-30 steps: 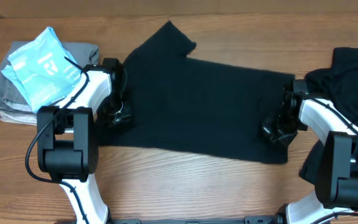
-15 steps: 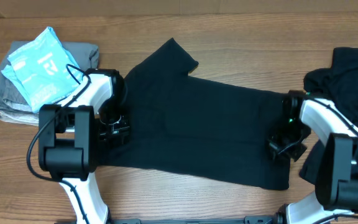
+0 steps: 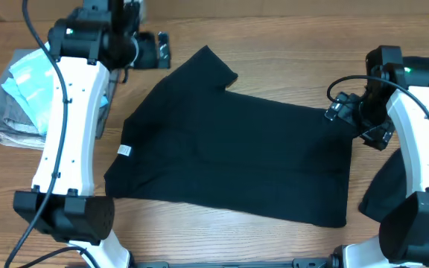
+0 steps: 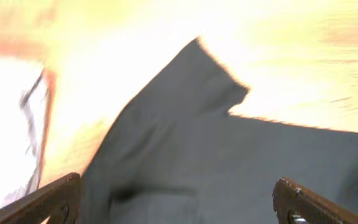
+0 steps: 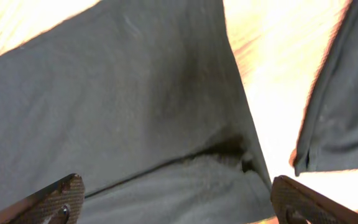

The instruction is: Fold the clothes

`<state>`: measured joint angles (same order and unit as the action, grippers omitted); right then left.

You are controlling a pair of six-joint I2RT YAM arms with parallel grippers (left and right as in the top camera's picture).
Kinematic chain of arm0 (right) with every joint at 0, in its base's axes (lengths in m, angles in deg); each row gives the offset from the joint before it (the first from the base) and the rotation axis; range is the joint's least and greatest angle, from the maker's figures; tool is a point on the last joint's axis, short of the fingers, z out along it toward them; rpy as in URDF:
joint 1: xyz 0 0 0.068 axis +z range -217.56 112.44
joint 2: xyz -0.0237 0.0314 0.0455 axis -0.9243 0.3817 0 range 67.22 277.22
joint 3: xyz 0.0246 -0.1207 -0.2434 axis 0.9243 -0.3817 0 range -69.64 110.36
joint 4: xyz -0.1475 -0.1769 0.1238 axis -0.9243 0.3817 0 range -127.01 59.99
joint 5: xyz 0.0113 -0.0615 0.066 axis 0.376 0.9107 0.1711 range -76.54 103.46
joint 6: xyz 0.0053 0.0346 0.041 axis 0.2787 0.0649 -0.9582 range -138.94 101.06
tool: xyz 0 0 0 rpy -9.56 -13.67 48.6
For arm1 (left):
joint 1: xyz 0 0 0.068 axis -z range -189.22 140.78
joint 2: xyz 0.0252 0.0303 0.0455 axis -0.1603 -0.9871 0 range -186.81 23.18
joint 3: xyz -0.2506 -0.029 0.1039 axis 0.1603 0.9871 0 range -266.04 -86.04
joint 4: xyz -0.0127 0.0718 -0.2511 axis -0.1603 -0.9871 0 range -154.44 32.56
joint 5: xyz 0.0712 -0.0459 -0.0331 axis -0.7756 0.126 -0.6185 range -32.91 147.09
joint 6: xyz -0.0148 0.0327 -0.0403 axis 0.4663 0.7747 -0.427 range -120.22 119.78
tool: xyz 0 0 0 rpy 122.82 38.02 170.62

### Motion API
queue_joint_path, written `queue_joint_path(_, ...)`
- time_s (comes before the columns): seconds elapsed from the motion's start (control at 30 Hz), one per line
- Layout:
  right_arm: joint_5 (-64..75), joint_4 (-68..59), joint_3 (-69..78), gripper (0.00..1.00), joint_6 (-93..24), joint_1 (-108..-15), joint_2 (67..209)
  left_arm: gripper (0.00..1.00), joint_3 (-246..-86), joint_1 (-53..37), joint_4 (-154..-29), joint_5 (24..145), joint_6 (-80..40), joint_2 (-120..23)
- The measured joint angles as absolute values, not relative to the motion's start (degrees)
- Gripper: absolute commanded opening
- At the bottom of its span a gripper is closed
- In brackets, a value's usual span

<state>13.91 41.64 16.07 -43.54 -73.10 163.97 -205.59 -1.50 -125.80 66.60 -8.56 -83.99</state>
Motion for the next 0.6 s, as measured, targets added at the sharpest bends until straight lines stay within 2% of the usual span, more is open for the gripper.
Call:
queue_joint_path(0.2, 14.22, 35.96, 16.07, 1.0, -40.81, -73.08, 165.8, 1.0, -206.9, 1.96, -115.68, 68.02, -5.13, -91.51)
queue_joint_path(0.6, 16.91, 28.05, 16.01, 1.0, -39.04, -73.54, 171.01, 0.93, -206.57, 3.97, -97.27, 64.96, 4.82, -113.52)
